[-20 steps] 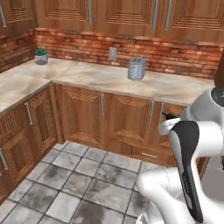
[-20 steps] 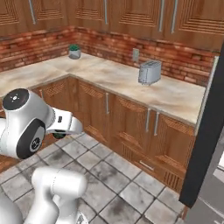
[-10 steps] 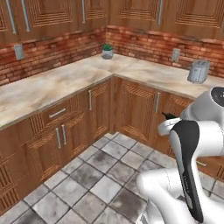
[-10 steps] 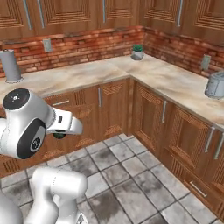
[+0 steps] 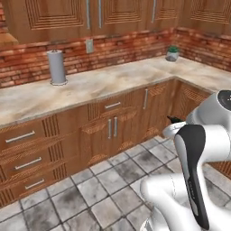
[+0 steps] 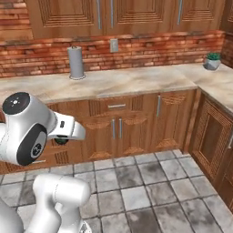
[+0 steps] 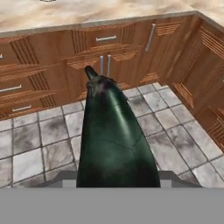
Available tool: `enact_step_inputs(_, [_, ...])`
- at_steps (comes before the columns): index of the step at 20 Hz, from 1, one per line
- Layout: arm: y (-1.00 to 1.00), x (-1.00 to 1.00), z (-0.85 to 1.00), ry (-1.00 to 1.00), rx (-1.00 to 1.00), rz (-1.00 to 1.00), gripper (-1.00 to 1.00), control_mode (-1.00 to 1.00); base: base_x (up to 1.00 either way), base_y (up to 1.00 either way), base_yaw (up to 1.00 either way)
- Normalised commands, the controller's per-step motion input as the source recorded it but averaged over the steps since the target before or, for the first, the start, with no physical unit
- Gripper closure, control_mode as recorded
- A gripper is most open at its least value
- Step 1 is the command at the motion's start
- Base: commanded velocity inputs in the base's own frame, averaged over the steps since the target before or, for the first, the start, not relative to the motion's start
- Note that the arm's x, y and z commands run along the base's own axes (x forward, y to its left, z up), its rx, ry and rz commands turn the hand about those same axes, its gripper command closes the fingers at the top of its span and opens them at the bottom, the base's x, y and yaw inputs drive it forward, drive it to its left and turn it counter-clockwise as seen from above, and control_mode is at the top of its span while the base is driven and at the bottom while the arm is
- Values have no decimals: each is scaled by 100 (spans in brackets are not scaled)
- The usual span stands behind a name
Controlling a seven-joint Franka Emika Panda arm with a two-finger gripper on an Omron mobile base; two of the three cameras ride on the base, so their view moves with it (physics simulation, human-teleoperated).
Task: Gather the onion and eggplant from the fridge and place them on a tray on the dining counter. Then gather the chicken drumstick and steak from the fridge and place them on the other tray.
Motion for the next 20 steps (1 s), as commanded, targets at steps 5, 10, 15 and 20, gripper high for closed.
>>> enact_step_inputs(5, [0,0,0,0,0,0,100,100,-13,37,55])
enact_step_inputs(10, [0,0,0,0,0,0,100,100,-10,36,56])
enact_step_inputs(15, [0,0,0,0,0,0,100,100,-10,35,55])
enact_step_inputs(20, [0,0,0,0,0,0,100,100,-2,31,56])
